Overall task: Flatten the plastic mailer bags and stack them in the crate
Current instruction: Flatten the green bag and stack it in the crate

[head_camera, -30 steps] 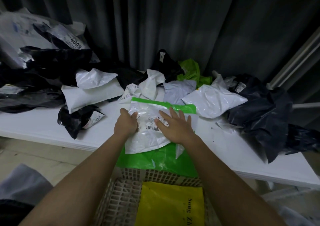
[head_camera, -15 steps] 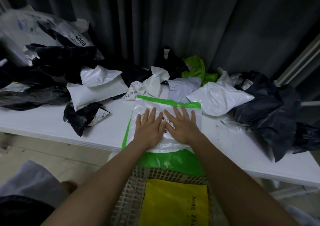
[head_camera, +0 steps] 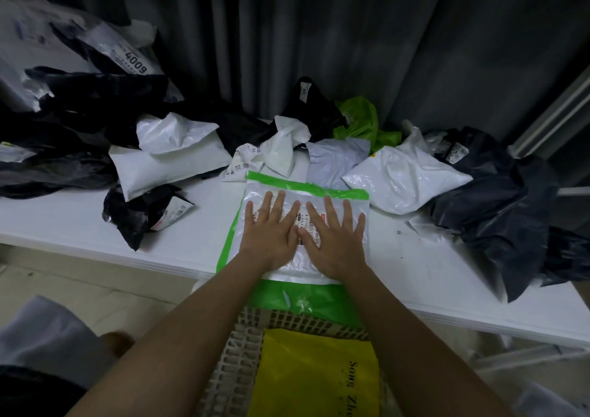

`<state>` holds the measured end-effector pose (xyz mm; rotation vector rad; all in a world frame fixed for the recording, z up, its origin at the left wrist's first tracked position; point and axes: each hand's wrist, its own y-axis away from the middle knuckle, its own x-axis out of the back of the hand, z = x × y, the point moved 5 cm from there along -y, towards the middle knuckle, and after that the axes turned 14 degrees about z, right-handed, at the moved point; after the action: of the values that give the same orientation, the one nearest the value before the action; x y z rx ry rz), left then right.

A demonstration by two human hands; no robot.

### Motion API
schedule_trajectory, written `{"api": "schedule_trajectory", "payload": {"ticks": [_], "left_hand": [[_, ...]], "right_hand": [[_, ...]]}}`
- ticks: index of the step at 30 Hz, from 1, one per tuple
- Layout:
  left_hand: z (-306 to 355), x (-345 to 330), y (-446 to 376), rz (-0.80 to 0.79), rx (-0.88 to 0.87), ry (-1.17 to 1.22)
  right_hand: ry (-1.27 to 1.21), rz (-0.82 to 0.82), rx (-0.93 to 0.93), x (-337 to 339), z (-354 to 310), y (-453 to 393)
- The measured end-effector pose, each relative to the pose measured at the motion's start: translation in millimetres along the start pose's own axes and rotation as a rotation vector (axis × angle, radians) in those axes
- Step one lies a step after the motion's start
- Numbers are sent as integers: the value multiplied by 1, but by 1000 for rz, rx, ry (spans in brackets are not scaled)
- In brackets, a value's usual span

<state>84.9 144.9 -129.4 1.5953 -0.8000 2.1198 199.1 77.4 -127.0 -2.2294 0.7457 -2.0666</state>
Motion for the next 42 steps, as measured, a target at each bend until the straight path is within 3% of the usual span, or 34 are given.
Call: {"api": "schedule_trajectory", "payload": {"ticks": [12,22,26,32,42], "left_hand": [[-4,-14,-5,73,-57,-30],[5,-6,-19,-66,20,-68],[15,-7,-21,-13,-36,-143],[8,-20,-13,-1,-30,-68],[8,-22,-11,97,-20,-47]], "right_hand": [[-12,18,-30,-11,4,-3],[-11,-143,-74,-20,10,-6],[-40,-173,-105,-22,11,-5],[-26,-13,-74,-16,6,-5],[-24,-12,-86,-23,8,-1]]}}
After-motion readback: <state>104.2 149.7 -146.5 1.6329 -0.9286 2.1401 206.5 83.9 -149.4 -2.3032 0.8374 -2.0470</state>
